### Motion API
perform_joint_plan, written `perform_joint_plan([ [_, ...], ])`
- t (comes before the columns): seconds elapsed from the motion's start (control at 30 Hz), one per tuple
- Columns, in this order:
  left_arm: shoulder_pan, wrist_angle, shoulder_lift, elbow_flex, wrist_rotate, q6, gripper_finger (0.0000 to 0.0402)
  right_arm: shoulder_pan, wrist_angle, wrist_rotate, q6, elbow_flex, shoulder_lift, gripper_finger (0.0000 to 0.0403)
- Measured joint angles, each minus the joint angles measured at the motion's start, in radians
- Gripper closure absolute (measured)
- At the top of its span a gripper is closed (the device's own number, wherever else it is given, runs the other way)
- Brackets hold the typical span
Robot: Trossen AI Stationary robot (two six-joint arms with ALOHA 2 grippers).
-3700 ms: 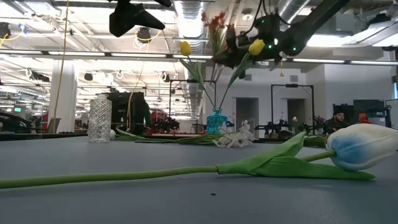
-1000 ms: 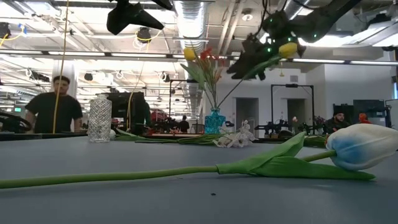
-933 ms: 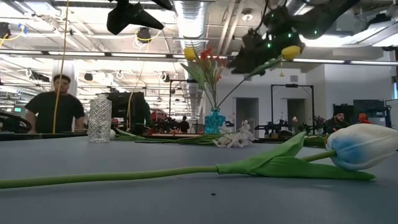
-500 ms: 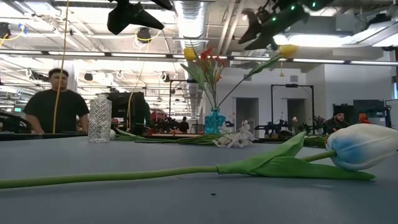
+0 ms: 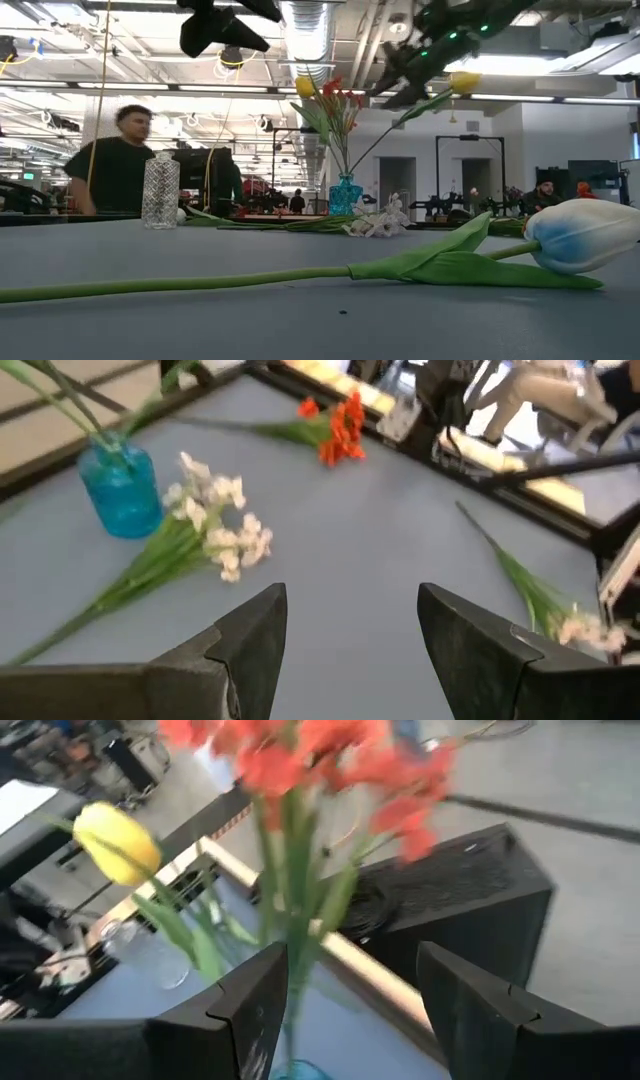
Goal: Sort flowers into vase by color
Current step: Put the bottom orange flowers into the blue vase
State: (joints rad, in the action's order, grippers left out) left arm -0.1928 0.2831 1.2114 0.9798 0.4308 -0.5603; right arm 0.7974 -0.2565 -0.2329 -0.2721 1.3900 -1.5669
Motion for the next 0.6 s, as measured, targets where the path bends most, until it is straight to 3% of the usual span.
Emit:
perform_joint_plan([
  [0.2, -0.003, 0.021, 0.016, -0.001, -0.065, -0.002, 0.0188, -0.061, -0.006, 0.016, -0.01, 0.077, -0.129, 0.0154],
  [0.6, -0.004, 0.018, 0.019, -0.001, -0.069, -0.018, 0.0188, -0.09, 0.005, 0.055, -0.011, 0.184, -0.253, 0.0169],
])
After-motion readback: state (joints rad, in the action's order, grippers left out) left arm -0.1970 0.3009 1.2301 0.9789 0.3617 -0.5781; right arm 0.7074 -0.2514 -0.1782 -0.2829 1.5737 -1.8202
